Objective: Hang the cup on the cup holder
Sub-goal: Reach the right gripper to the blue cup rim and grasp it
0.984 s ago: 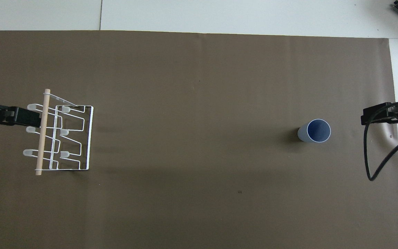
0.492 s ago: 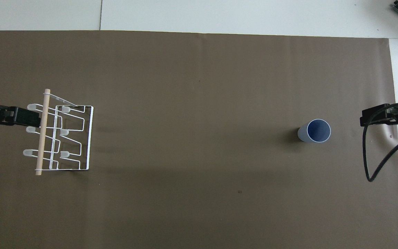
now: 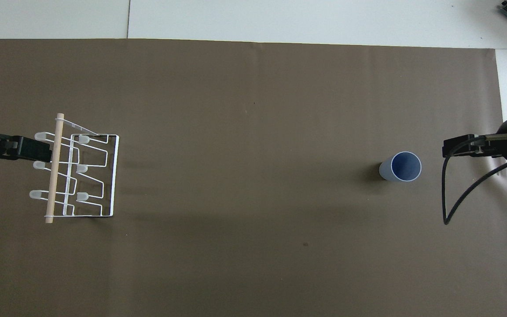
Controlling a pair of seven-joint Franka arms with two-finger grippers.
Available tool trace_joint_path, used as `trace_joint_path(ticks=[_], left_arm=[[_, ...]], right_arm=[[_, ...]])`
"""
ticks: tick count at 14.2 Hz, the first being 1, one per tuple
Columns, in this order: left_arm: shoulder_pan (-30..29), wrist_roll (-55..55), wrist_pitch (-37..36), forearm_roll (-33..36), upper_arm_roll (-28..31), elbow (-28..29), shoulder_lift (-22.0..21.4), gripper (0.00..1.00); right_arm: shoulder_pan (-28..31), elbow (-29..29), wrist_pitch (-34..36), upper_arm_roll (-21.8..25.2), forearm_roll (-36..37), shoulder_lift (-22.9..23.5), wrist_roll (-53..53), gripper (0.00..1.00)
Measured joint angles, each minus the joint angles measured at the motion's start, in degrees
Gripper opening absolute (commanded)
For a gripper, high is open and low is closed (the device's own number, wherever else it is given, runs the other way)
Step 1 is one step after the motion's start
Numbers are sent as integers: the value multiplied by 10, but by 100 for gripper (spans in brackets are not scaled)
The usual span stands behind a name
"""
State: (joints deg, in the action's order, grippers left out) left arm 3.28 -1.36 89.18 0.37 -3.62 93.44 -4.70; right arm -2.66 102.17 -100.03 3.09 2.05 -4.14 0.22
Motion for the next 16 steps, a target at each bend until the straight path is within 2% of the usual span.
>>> trace_joint_path(ticks=[7, 10, 13, 16], left_arm=[[0, 0, 0, 0, 0, 0, 0, 100], [0, 0, 0, 0, 0, 0, 0, 100], [0, 0, 0, 0, 0, 0, 0, 100], [0, 0, 0, 0, -1, 0, 0, 100]], right_arm=[[6, 159, -196, 3, 0, 25, -65, 100], [7, 172, -221, 3, -5, 53, -101, 100], [19, 184, -229, 3, -7, 56, -138, 100], [33, 209, -275, 4, -15, 61, -153, 100]])
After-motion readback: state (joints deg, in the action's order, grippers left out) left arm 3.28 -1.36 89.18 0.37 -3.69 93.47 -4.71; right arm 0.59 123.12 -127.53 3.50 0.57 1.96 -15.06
